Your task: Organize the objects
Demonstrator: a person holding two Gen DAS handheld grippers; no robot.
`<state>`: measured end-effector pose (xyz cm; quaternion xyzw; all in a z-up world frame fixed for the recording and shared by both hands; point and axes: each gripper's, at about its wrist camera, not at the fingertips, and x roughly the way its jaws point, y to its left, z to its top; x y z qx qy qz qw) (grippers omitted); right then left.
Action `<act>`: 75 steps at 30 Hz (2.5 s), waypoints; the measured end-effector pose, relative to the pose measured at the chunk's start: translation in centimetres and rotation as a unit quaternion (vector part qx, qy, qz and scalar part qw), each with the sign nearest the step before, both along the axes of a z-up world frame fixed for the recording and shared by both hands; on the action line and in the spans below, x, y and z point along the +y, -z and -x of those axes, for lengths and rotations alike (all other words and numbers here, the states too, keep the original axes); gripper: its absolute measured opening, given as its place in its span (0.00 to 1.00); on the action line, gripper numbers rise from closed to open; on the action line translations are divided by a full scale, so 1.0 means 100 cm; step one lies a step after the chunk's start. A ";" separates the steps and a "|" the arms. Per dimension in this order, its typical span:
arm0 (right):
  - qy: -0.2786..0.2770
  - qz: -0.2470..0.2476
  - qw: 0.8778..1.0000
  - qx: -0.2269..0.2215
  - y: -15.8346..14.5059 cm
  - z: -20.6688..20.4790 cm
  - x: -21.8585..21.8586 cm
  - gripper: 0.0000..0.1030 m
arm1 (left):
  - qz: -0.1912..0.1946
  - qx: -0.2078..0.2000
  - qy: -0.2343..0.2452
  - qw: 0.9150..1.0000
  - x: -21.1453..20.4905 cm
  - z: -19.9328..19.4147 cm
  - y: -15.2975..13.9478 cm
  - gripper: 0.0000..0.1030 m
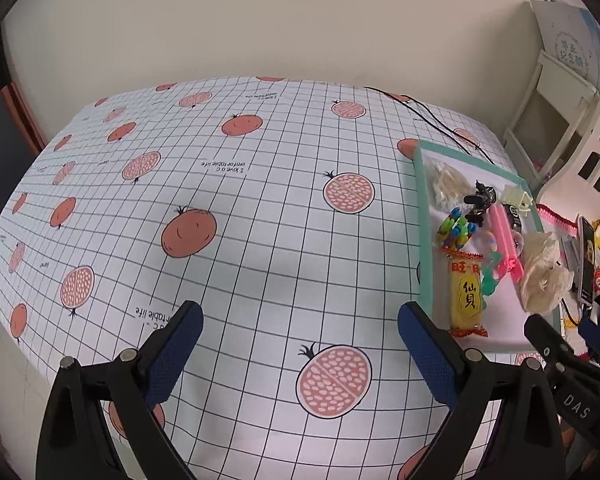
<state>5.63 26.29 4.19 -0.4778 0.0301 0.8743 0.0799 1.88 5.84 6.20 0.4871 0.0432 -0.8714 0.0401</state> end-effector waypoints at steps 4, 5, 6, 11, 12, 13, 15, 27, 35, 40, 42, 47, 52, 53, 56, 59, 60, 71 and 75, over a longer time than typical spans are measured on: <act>0.006 0.002 1.000 -0.001 0.010 -0.008 -0.003 1.00 | -0.017 -0.001 -0.002 1.000 -0.005 -0.005 0.006 0.95; 0.009 0.001 1.000 -0.001 0.012 -0.010 -0.003 1.00 | -0.018 0.001 -0.003 1.000 -0.005 -0.006 0.007 0.95; 0.011 0.002 1.000 -0.001 0.014 -0.012 -0.003 1.00 | -0.017 0.003 -0.003 1.000 -0.004 -0.008 0.008 0.95; 0.011 -0.003 1.000 -0.016 0.032 -0.019 -0.009 1.00 | -0.010 0.011 -0.007 1.000 -0.006 -0.017 0.016 0.95; 0.011 -0.006 1.000 -0.019 0.035 -0.019 -0.009 1.00 | -0.009 0.012 -0.010 1.000 -0.007 -0.018 0.018 0.95; 0.013 -0.010 1.000 -0.023 0.039 -0.020 -0.010 1.00 | -0.008 0.013 -0.012 1.000 -0.008 -0.020 0.020 0.95; 0.012 -0.013 0.999 -0.027 0.044 -0.022 -0.012 1.00 | -0.002 0.009 -0.010 1.000 -0.008 -0.022 0.026 0.95; 0.004 -0.020 0.999 -0.043 0.064 -0.026 -0.015 1.00 | 0.025 0.000 0.003 1.000 -0.003 -0.033 0.055 0.95; 0.010 -0.020 0.999 -0.050 0.069 -0.025 -0.014 1.00 | 0.025 -0.030 0.003 0.999 -0.004 -0.034 0.076 0.95; 0.012 -0.019 0.998 -0.055 0.074 -0.023 -0.014 1.00 | 0.035 -0.040 0.004 0.999 -0.004 -0.036 0.084 0.95; 0.011 -0.016 0.998 -0.056 0.076 -0.024 -0.014 1.00 | 0.034 -0.044 0.003 0.998 -0.003 -0.035 0.087 0.95; 0.011 -0.011 0.998 -0.065 0.083 -0.023 -0.015 1.00 | 0.037 -0.051 0.002 0.998 -0.002 -0.034 0.092 0.95; 0.011 -0.011 0.998 -0.060 0.083 -0.023 -0.016 1.00 | 0.043 -0.055 0.003 0.998 0.000 -0.033 0.099 0.95; 0.012 -0.009 0.998 -0.060 0.083 -0.023 -0.016 1.00 | 0.042 -0.055 0.003 0.998 0.001 -0.033 0.099 0.95; 0.014 -0.001 0.998 -0.060 0.083 -0.024 -0.015 1.00 | 0.039 -0.051 -0.001 0.998 0.001 -0.034 0.099 0.95; 0.015 0.007 0.998 -0.059 0.084 -0.025 -0.014 1.00 | 0.036 -0.052 -0.001 0.998 0.001 -0.034 0.098 0.95; 0.015 0.007 0.998 -0.058 0.083 -0.025 -0.014 1.00 | 0.034 -0.052 -0.002 0.998 0.002 -0.034 0.098 0.95; 0.009 0.009 0.998 -0.054 0.082 -0.028 -0.017 1.00 | 0.016 -0.056 -0.008 0.998 -0.002 -0.034 0.099 0.96; 0.008 0.009 0.999 -0.053 0.081 -0.028 -0.019 1.00 | 0.015 -0.055 -0.008 0.998 -0.003 -0.034 0.100 0.97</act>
